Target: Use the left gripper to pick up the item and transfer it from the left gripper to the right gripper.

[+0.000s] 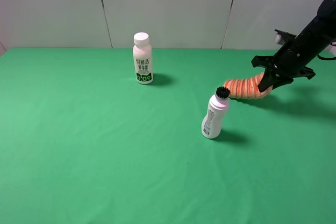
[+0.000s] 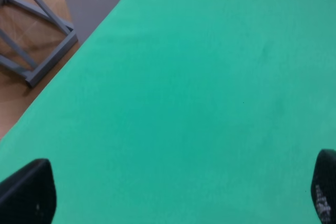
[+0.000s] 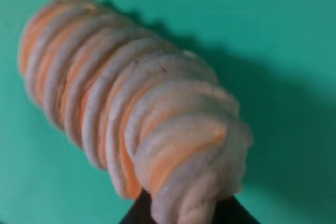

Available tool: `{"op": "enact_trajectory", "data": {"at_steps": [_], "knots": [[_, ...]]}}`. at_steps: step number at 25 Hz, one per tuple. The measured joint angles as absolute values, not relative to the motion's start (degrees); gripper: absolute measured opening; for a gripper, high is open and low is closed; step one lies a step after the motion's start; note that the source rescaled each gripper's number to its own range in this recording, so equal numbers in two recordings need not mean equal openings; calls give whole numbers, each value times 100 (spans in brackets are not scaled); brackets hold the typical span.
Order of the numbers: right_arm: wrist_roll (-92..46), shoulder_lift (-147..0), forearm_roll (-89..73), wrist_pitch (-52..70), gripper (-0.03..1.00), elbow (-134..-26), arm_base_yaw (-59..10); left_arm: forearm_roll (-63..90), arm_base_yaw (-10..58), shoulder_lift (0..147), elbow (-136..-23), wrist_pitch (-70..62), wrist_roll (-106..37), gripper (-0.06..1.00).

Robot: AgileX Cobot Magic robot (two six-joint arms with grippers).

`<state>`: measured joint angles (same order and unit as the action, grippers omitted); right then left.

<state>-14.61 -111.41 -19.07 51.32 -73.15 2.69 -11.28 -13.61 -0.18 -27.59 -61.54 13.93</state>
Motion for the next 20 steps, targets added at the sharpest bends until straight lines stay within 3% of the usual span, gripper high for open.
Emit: {"op": "enact_trajectory", "data": {"at_steps": [2, 4, 8, 10, 13, 20], "knots": [[-1407, -11147, -1822, 5127, 1, -7315, 269, -1128, -1361, -18, -2759, -6154, 1393, 97], [-1373, -11147, -1756, 5115, 15, -7315, 269, -1128, -1361, -18, -2759, -6154, 1393, 97], [-1340, -11158, -1697, 5115, 79, -7315, 269, -1128, -1361, -18, -2759, -6154, 1393, 97], [-1312, -11158, -1697, 5115, 93, -7315, 269, -1128, -1361, -18, -2759, -6154, 1393, 97], [-1308, -11158, -1697, 5115, 98, -7315, 269, -1128, -1361, -18, -2759, -6154, 1393, 97], [-1308, -11158, -1676, 5179, 100, -7315, 269, -1128, -1361, -18, -2759, -6154, 1393, 97]]}}
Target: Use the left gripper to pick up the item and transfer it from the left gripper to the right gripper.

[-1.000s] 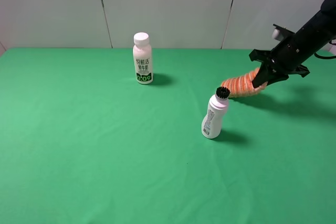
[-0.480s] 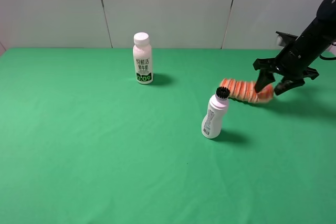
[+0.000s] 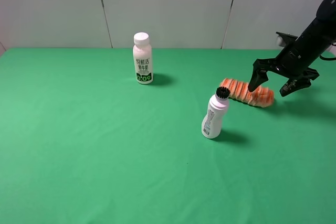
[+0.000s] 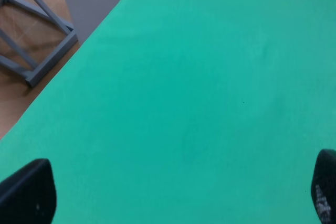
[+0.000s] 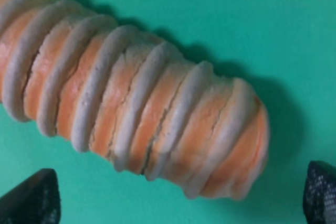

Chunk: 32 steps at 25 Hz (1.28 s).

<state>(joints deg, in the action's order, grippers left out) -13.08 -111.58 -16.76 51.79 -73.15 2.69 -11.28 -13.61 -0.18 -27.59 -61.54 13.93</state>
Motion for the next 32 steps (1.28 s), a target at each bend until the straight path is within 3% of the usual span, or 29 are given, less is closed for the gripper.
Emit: {"op": "enact_trajectory", "data": {"at_steps": [22, 32], "knots": [[-1294, -9120, -1591, 6859, 100, -7602, 247, -1128, -1361, -18, -2759, -6148, 1393, 97], [-1282, -7861, -1539, 6975, 100, -7602, 190, -1128, -1361, -18, -2759, -6148, 1393, 97]]}}
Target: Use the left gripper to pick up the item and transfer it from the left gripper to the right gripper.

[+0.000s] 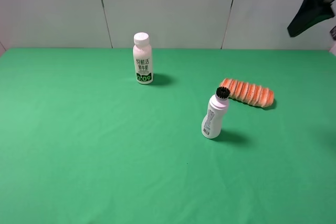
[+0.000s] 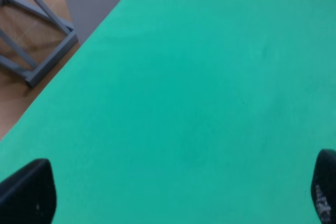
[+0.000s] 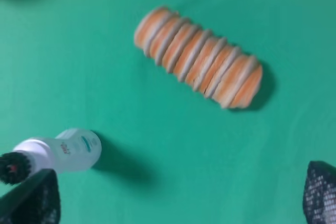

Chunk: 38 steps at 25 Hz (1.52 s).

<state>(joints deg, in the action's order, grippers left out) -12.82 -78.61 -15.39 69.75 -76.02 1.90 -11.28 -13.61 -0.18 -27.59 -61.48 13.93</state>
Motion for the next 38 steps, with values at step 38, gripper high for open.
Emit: {"op": "enact_trajectory", "data": {"at_steps": [38], "knots": [[-1178, -416, -1099, 5304, 100, -2973, 186, -1128, -1308, -18, -2759, -6154, 1393, 97]]}}
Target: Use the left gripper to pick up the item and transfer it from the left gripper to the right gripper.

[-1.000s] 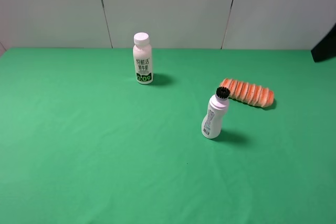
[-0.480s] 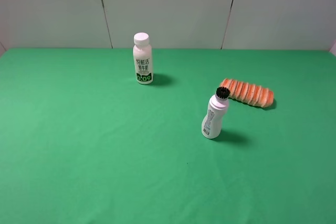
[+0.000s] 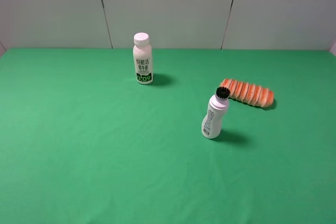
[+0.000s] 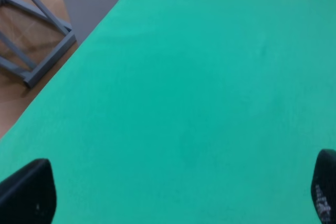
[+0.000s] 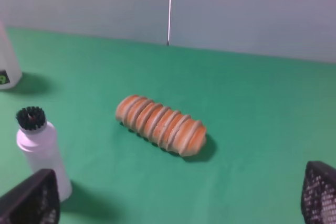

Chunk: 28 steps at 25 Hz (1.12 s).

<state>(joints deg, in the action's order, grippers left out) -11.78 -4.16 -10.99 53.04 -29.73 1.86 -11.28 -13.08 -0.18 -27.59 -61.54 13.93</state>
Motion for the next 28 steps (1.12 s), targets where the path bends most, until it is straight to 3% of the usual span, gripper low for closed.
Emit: {"op": "enact_trajectory", "data": {"at_steps": [11, 28], "knots": [[-103, -377, -223, 5812, 100, -2866, 186, -1128, -1308, -18, -2759, -6154, 1393, 97], [-69, 27, -184, 5831, 100, -2866, 39, -1128, -1303, -18, -2759, -6149, 1393, 97]]}}
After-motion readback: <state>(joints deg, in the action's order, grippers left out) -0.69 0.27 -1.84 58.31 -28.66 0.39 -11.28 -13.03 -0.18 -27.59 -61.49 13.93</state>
